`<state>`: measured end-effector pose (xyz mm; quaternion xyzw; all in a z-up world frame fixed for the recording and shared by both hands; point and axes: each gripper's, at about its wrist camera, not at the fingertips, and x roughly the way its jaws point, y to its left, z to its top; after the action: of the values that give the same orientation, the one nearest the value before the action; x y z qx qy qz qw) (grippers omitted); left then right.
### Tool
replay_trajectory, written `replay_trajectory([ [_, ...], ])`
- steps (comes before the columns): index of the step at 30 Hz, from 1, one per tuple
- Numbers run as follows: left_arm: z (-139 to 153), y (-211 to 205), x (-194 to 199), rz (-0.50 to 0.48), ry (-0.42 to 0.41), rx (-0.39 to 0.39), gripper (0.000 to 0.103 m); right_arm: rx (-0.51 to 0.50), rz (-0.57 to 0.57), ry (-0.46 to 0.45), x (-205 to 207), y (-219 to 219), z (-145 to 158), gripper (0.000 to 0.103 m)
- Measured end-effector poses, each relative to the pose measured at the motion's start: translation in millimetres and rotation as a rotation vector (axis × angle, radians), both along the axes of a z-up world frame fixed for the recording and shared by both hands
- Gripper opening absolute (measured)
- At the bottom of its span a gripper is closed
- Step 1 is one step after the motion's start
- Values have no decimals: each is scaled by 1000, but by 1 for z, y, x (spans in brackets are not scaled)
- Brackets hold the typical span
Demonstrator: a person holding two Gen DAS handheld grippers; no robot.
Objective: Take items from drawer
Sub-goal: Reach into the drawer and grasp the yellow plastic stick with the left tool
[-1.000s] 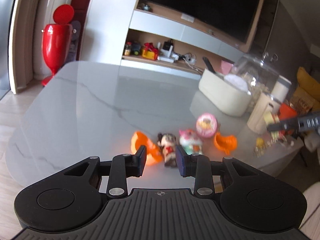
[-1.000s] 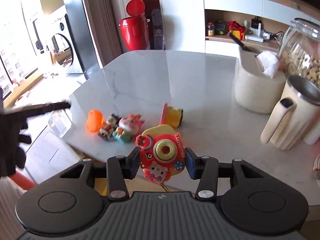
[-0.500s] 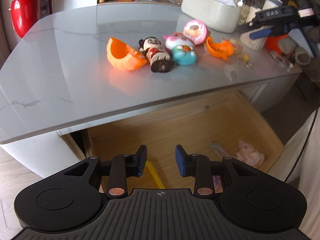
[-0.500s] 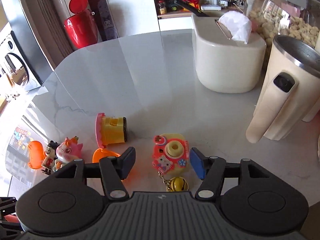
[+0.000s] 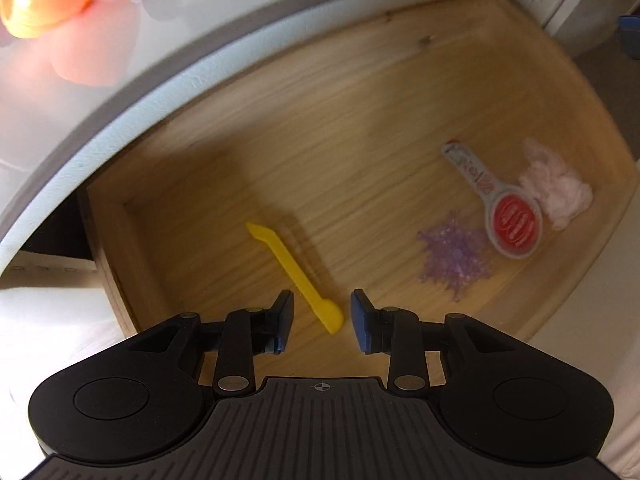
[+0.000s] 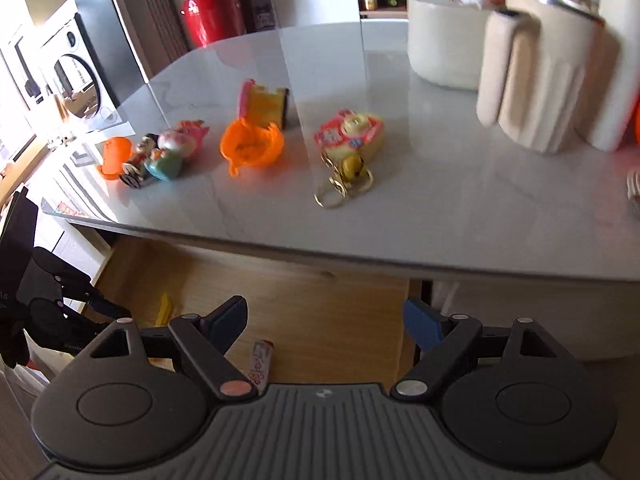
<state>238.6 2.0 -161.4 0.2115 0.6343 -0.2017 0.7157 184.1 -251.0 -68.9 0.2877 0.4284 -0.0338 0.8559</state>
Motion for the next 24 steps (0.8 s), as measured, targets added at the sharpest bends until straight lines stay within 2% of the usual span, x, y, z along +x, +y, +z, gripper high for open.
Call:
replay_trajectory([
  [2, -13, -6, 6, 1, 27, 61, 34, 23, -37, 62, -2, -7, -14, 85],
  [8, -39, -12, 22, 70, 68, 142, 34, 83, -82, -8, -15, -23, -9, 88],
  [10, -43, -11, 22, 72, 44, 163, 35, 78, -68, -19, -17, -22, -8, 88],
  [13, -44, -8, 21, 76, 44, 152, 29, 68, -51, -27, -19, -19, -7, 89],
  [14, -44, -7, 20, 75, 44, 151, 20, 65, -49, -27, -19, -18, -7, 91],
  [20, -46, 1, 15, 70, 40, 143, 19, 64, -47, -25, -19, -17, -6, 91],
  [24, -42, 6, 10, 50, 48, 107, 10, 43, -33, -10, -15, -10, -7, 91],
])
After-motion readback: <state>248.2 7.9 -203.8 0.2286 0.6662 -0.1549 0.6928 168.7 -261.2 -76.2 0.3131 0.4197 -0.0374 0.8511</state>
